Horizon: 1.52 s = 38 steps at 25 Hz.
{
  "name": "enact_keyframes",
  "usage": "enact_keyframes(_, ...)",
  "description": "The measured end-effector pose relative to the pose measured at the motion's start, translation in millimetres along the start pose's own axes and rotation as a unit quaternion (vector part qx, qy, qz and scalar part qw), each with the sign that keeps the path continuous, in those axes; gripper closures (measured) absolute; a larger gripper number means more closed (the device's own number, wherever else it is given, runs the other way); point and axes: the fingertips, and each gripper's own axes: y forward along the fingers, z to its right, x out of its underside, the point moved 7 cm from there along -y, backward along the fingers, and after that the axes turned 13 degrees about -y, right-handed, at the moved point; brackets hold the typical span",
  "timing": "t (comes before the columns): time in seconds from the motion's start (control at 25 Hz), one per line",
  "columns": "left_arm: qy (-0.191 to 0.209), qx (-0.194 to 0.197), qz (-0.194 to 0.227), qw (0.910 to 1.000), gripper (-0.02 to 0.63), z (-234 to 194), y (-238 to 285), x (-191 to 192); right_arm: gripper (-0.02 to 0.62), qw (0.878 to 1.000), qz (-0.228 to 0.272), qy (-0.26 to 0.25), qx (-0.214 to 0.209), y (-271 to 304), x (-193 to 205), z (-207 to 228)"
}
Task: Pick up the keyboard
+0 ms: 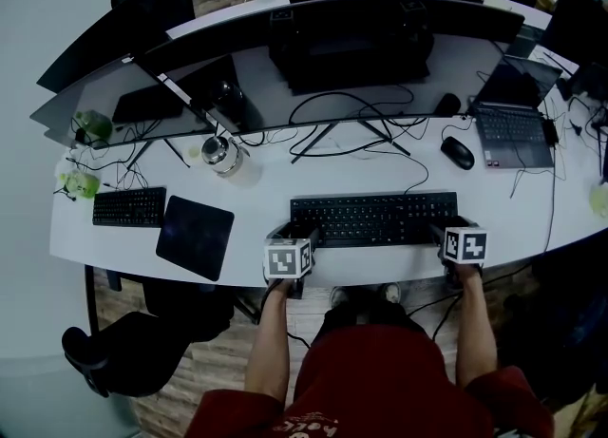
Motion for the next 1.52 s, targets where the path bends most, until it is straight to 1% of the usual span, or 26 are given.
enact_keyframes(0.16,0.004,-0.004,0.004,1.0,0.318,-0.4,-5.3,2.9,0.219,1.0,0.013,-0.001,0.004,-4.4,4.2,-3.9)
enact_keyframes(0.32,0.008,-0.005,0.02,0.9997,0.318,1.8,-14.5,1.8,0.219,0.999,0.034,-0.009,0.008,-10.7,1.7,-6.1)
enact_keyframes(0.56,0.008,-0.007,0.062,0.998,0.318,6.1,-32.8,-6.2,0.22,0.997,0.068,-0.02,0.015,-26.4,-13.8,-7.4)
enact_keyframes(0.76,0.019,-0.007,0.108,0.9939,0.318,13.8,-55.9,-22.7,0.221,0.993,0.117,-0.027,0.02,-46.3,-33.4,-9.1)
enact_keyframes(0.92,0.035,-0.007,0.155,0.9873,0.318,22.2,-80.6,-42.4,0.222,0.985,0.166,-0.033,0.032,-68.7,-52.3,-11.2)
enact_keyframes(1.16,0.058,-0.006,0.225,0.9726,0.318,38.9,-120.9,-71.9,0.222,0.972,0.227,-0.037,0.042,-104.9,-81.7,-12.2)
enact_keyframes(1.52,0.074,0.002,0.301,0.9508,0.318,58.6,-169.4,-101.8,0.225,0.947,0.308,-0.052,0.067,-156.9,-115.6,-14.2)
